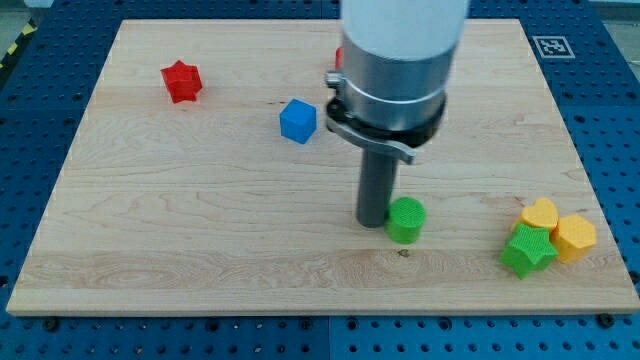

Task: Slide the blue cube to the group of block

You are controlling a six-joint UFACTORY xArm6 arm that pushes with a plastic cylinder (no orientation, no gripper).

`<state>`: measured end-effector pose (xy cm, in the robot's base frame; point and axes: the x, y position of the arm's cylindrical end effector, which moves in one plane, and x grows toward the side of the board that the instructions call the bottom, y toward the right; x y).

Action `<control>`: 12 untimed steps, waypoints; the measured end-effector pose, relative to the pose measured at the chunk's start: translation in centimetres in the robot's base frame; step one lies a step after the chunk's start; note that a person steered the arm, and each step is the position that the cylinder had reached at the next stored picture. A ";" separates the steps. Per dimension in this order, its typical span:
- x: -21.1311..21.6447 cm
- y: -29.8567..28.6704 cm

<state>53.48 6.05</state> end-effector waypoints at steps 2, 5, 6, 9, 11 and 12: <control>1.0 6.3; 1.6 0.9; -0.5 -6.4; -15.3 -15.3; -17.8 -13.6; -17.0 -12.9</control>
<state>36.46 -6.84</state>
